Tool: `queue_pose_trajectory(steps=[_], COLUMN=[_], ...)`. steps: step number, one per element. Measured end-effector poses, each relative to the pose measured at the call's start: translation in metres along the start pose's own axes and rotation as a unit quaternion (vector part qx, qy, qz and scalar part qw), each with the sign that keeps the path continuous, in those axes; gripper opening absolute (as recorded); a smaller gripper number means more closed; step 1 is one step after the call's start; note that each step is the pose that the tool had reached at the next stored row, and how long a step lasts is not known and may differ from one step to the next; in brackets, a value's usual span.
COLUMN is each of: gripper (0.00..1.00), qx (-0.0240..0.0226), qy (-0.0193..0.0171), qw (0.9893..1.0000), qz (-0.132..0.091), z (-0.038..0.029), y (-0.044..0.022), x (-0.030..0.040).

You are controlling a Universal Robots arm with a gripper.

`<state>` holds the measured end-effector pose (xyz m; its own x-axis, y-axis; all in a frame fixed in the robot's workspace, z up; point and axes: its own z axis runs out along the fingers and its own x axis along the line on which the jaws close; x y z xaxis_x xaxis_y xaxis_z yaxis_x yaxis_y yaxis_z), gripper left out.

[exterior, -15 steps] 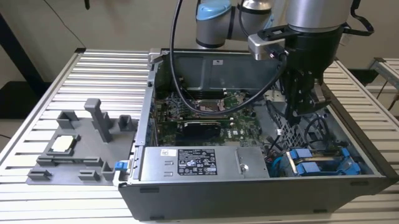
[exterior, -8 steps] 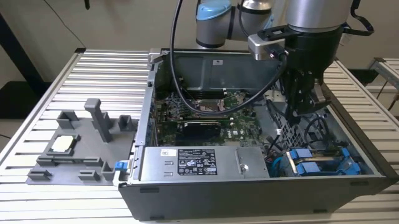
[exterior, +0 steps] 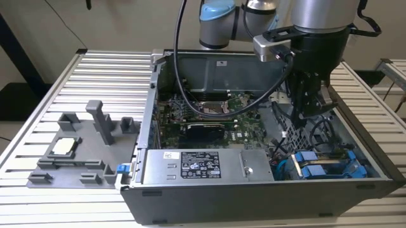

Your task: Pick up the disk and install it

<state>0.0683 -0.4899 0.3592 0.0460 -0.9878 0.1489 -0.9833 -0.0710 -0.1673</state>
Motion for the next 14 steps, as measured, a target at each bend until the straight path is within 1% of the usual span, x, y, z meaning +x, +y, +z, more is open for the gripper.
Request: queue_pose_trajectory(steps=[3,5,10,14], gripper=[0.16,0.16,0.16,0.16], qx=[-0.0007,-0.0020,-0.0059,-0.0089], qy=[-0.0001,-0.0002,-0.0004,-0.0006], qw=[1.0000,1.0000,1.0000,1.0000], qz=[0.000,0.000,-0.001,-0.001], z=[0.0015,0.0031,0.0077,0.0108], y=[-0.0039,-0.0077,-0.0173,-0.0224], x=[0.0019,0.0051,0.0163,0.0270])
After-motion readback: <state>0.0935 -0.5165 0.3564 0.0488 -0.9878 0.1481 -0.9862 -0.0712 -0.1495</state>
